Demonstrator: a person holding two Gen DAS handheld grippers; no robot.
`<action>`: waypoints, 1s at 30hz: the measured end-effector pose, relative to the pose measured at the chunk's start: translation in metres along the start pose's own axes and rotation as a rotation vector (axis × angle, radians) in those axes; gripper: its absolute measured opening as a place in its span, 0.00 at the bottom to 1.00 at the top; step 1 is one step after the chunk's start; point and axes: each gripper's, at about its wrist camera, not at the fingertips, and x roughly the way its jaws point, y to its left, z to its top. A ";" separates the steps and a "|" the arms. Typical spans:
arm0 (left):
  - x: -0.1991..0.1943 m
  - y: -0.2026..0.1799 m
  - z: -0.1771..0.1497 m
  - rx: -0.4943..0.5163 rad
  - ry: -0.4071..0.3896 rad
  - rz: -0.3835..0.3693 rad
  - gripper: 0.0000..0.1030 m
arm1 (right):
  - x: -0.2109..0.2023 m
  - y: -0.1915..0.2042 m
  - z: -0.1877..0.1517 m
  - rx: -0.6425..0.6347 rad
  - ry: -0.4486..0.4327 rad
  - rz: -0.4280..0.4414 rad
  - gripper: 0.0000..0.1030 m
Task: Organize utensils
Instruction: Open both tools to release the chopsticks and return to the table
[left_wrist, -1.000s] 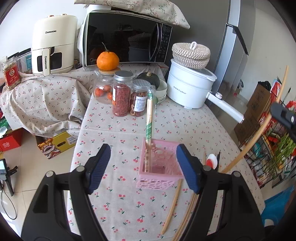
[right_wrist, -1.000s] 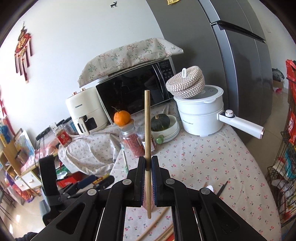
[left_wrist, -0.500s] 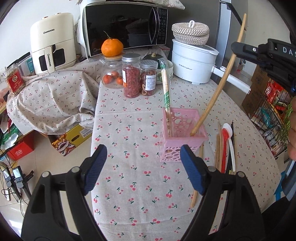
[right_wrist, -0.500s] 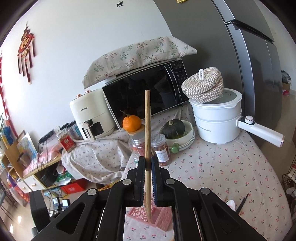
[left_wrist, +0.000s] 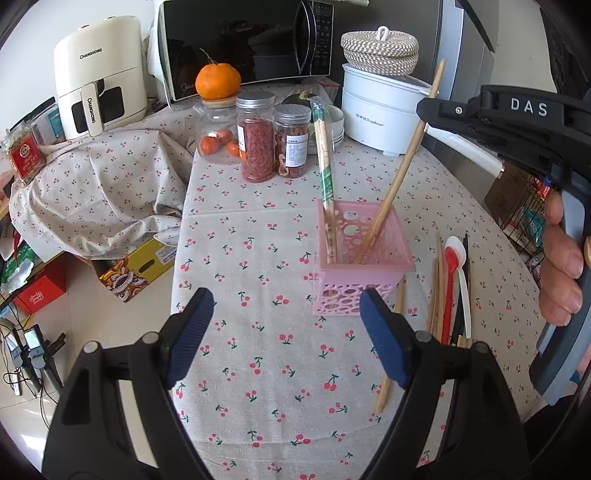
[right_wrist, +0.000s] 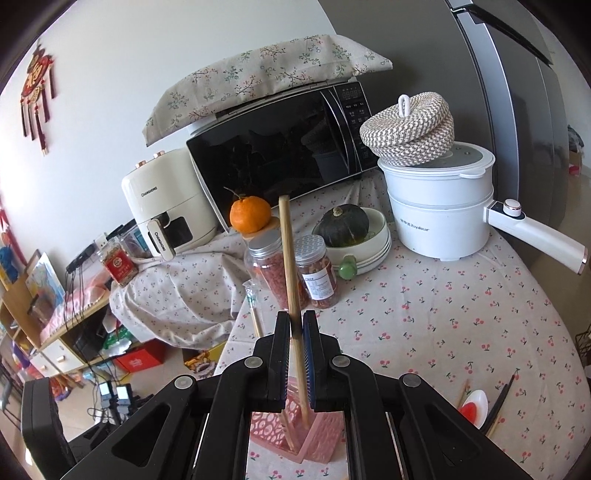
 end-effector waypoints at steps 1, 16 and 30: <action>0.000 -0.001 0.000 -0.005 0.001 -0.003 0.79 | 0.000 -0.001 0.000 0.010 0.000 0.004 0.10; 0.006 -0.026 -0.004 -0.030 0.065 -0.079 0.86 | -0.067 -0.053 -0.001 0.022 -0.059 -0.086 0.94; 0.031 -0.058 -0.017 -0.013 0.216 -0.121 0.87 | -0.072 -0.135 -0.033 0.069 0.153 -0.273 0.97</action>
